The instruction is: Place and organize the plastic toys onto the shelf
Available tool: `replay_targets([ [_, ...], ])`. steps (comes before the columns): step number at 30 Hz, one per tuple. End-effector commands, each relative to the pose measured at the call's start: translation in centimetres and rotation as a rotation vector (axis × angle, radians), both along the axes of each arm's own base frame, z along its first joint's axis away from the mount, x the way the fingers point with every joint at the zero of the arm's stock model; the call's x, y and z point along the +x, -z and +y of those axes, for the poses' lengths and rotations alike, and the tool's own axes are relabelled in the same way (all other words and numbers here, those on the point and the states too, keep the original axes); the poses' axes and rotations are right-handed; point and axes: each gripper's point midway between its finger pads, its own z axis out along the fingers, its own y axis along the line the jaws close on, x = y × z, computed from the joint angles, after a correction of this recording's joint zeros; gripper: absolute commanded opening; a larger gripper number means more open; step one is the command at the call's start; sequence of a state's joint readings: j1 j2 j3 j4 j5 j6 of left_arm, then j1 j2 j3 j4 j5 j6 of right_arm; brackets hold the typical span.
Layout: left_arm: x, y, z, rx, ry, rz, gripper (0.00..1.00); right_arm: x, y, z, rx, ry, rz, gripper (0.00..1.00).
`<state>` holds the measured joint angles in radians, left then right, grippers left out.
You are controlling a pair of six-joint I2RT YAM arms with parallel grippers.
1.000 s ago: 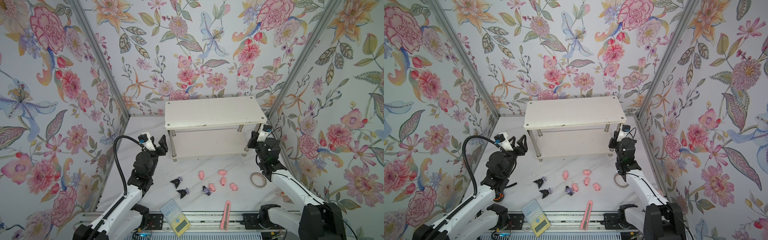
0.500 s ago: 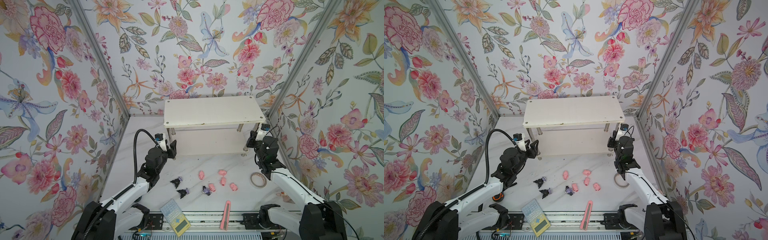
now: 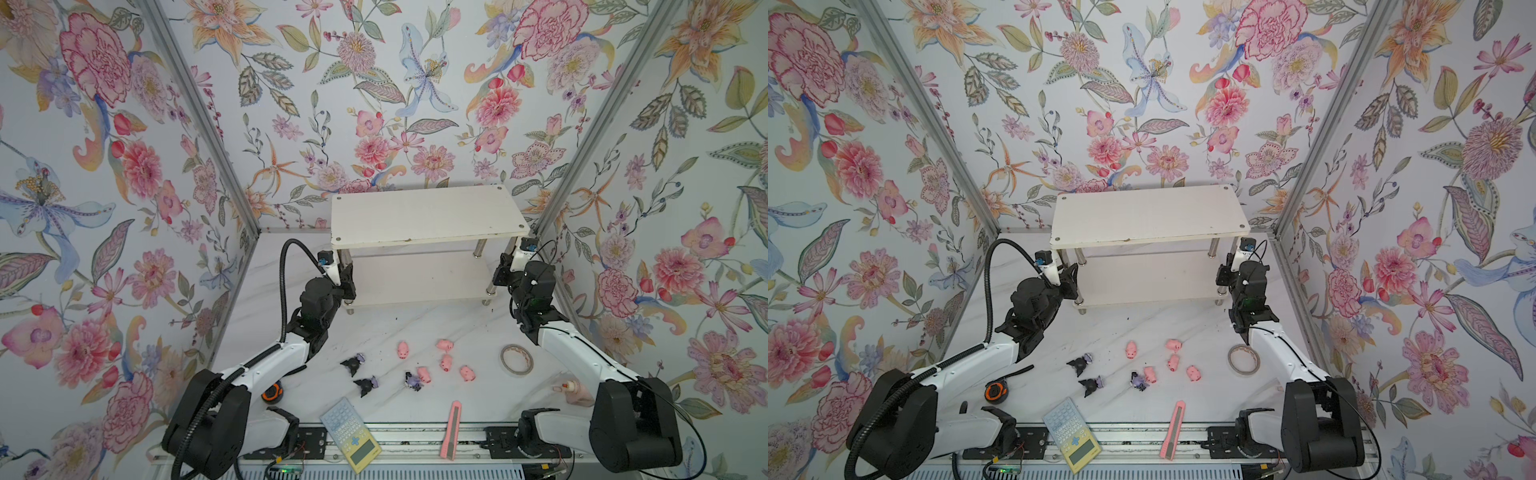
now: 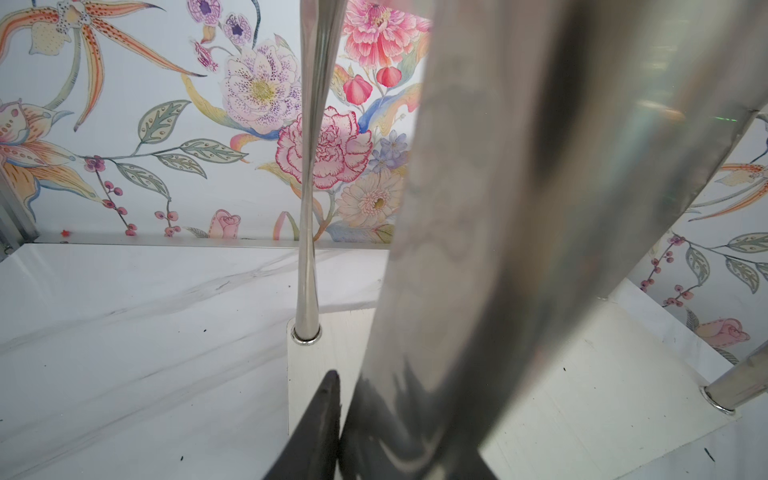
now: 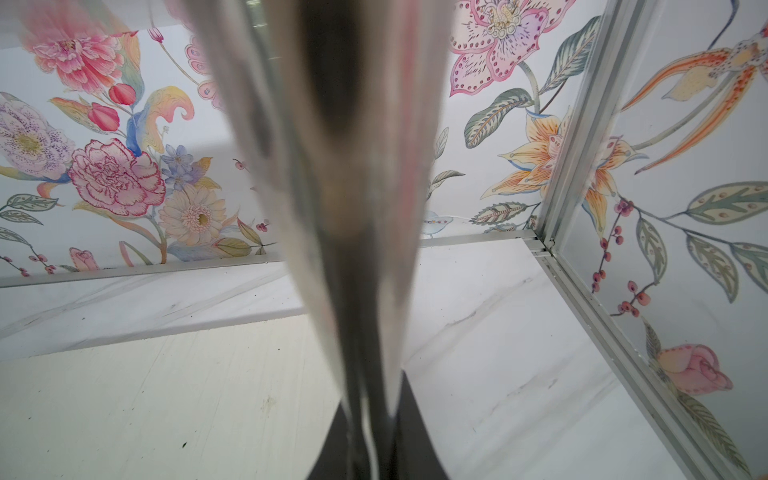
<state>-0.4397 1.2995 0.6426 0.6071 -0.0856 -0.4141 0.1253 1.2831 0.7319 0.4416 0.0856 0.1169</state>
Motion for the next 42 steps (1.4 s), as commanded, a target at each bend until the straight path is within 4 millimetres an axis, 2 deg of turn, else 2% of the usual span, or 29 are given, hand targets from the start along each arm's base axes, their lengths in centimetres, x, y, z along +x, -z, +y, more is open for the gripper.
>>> replay_targets([
  [1,1.2,-2.9,-0.5,0.004,-0.011,-0.087,0.33,0.0,1.3,1.3,0.113,-0.049,0.057,0.16],
  [5,2.4,-2.7,-0.6,0.035,-0.029,-0.086,0.33,-1.0,1.5,1.3,0.125,-0.050,0.055,0.26],
  [7,2.8,-2.8,-0.7,0.037,-0.032,-0.087,0.35,-1.7,1.5,1.2,0.130,-0.050,0.060,0.35],
  [13,3.3,-3.2,-0.1,0.021,-0.050,-0.095,0.52,-4.4,1.9,1.0,0.140,-0.040,0.103,0.57],
  [19,1.4,-3.5,0.7,-0.001,-0.048,-0.097,0.58,-8.2,2.4,1.8,0.066,-0.030,0.163,0.67],
  [28,-3.4,-1.8,3.3,-0.025,-0.070,-0.064,0.63,-14.0,4.1,6.9,-0.166,-0.135,0.232,0.73],
  [33,-5.7,-1.1,4.9,-0.052,-0.108,-0.073,0.62,-16.8,6.5,14.0,-0.246,-0.374,0.248,0.74],
  [38,-7.5,-0.1,5.9,-0.091,-0.119,-0.089,0.68,-19.6,9.7,22.7,-0.287,-0.616,0.320,0.71],
  [42,-8.5,0.7,6.8,-0.109,-0.139,-0.087,0.72,-21.5,11.2,29.1,-0.387,-0.781,0.320,0.69],
])
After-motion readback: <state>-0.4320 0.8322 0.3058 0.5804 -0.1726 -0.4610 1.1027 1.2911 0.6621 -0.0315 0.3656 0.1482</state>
